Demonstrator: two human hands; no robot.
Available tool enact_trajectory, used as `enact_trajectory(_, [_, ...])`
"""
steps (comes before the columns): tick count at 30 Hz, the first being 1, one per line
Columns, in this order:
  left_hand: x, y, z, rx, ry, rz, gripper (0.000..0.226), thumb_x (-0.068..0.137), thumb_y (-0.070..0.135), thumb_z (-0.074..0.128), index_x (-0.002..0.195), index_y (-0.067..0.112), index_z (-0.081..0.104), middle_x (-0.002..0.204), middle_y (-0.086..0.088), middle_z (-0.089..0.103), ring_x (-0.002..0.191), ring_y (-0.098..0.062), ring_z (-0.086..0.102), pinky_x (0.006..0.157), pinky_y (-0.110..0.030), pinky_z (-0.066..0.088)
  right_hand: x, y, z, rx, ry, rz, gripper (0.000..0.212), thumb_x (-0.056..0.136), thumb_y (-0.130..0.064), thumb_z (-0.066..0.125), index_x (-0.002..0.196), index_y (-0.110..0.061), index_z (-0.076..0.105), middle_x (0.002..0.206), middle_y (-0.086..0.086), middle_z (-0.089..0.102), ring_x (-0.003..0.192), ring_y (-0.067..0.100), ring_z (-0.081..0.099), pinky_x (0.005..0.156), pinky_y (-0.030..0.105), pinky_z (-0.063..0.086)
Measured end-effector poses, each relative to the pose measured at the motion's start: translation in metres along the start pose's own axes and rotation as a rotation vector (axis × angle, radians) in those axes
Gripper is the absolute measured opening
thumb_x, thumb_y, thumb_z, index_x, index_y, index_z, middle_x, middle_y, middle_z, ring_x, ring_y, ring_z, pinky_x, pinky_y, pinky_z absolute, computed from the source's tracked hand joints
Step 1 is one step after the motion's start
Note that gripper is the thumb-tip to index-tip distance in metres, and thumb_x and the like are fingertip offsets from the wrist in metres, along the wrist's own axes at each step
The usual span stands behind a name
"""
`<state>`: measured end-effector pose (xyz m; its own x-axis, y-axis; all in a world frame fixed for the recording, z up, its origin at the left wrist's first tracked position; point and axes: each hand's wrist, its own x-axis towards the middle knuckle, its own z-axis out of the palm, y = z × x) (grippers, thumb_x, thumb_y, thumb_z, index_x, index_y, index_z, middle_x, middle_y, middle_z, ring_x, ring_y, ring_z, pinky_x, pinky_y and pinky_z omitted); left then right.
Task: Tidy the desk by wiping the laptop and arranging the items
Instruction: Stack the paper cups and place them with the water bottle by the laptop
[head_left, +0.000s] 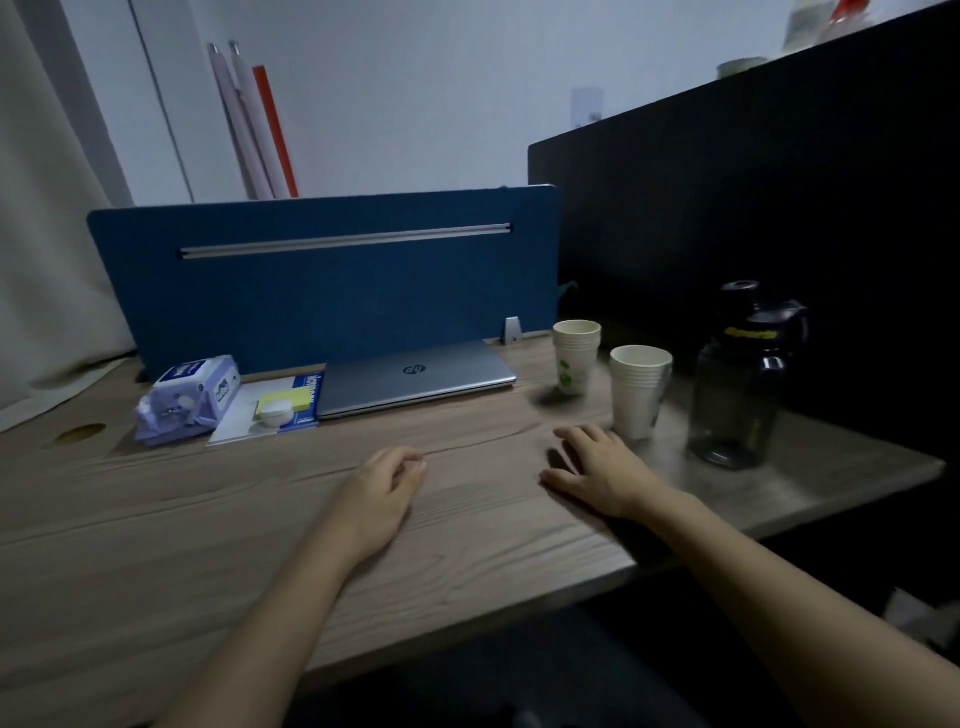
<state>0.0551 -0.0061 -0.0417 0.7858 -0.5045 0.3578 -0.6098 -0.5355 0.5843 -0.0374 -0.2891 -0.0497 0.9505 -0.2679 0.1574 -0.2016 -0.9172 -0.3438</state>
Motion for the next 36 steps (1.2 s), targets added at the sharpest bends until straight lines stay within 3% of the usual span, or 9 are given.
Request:
enact_trajectory(10, [-0.011, 0.086, 0.068, -0.096, -0.074, 0.022, 0.031, 0.098, 0.032, 0.053, 0.124, 0.017, 0.061, 0.123, -0.003, 0.063, 0.111, -0.015, 0.059, 0.095, -0.031, 0.045, -0.075, 0.064, -0.035, 0.061, 0.101, 0.151, 0.07, 0.083, -0.055, 0.063, 0.139, -0.017, 0.045, 0.138, 0.011, 0.049, 0.124, 0.029, 0.046, 0.102, 0.038, 0.039])
enact_trajectory(14, [-0.002, 0.105, 0.087, -0.126, -0.109, 0.029, 0.036, 0.097, 0.035, 0.054, 0.129, 0.019, 0.057, 0.125, -0.003, 0.062, 0.114, -0.014, 0.057, 0.097, -0.033, 0.046, -0.075, 0.071, -0.04, 0.21, 0.128, 0.178, 0.076, 0.082, -0.05, 0.067, 0.143, -0.014, 0.04, 0.14, 0.012, 0.049, 0.12, 0.023, 0.053, 0.102, 0.035, 0.044])
enact_trajectory(18, [0.015, 0.111, 0.101, -0.207, -0.118, 0.015, 0.037, 0.097, 0.034, 0.055, 0.131, 0.022, 0.055, 0.129, 0.001, 0.06, 0.114, -0.01, 0.055, 0.094, -0.026, 0.042, -0.055, 0.072, -0.04, 0.34, 0.162, 0.193, 0.083, 0.083, -0.047, 0.067, 0.149, -0.011, 0.03, 0.147, 0.015, 0.045, 0.128, 0.027, 0.051, 0.105, 0.036, 0.042])
enact_trajectory(22, [0.031, 0.105, 0.109, -0.258, -0.109, 0.015, 0.037, 0.096, 0.035, 0.056, 0.132, 0.026, 0.053, 0.132, 0.01, 0.057, 0.114, -0.005, 0.053, 0.093, -0.022, 0.039, -0.039, 0.082, -0.037, 0.464, 0.257, 0.204, 0.074, 0.085, -0.038, 0.069, 0.145, -0.01, 0.037, 0.142, 0.013, 0.052, 0.122, 0.024, 0.057, 0.102, 0.036, 0.045])
enact_trajectory(32, [0.092, 0.096, 0.137, -0.317, -0.16, 0.047, 0.039, 0.093, 0.03, 0.061, 0.131, 0.024, 0.053, 0.126, 0.009, 0.059, 0.114, -0.009, 0.057, 0.1, -0.027, 0.043, 0.014, 0.113, -0.042, 0.625, 0.282, 0.142, 0.059, 0.076, -0.035, 0.078, 0.129, -0.022, 0.054, 0.121, -0.003, 0.065, 0.107, 0.007, 0.062, 0.097, 0.031, 0.05])
enact_trajectory(36, [0.119, 0.101, 0.155, -0.329, -0.194, 0.07, 0.041, 0.093, 0.033, 0.061, 0.132, 0.024, 0.054, 0.126, 0.009, 0.062, 0.111, -0.003, 0.059, 0.098, -0.023, 0.044, 0.035, 0.115, -0.037, 0.591, 0.287, 0.085, 0.046, 0.072, -0.039, 0.077, 0.113, -0.033, 0.059, 0.105, -0.016, 0.069, 0.094, -0.008, 0.064, 0.084, 0.023, 0.05])
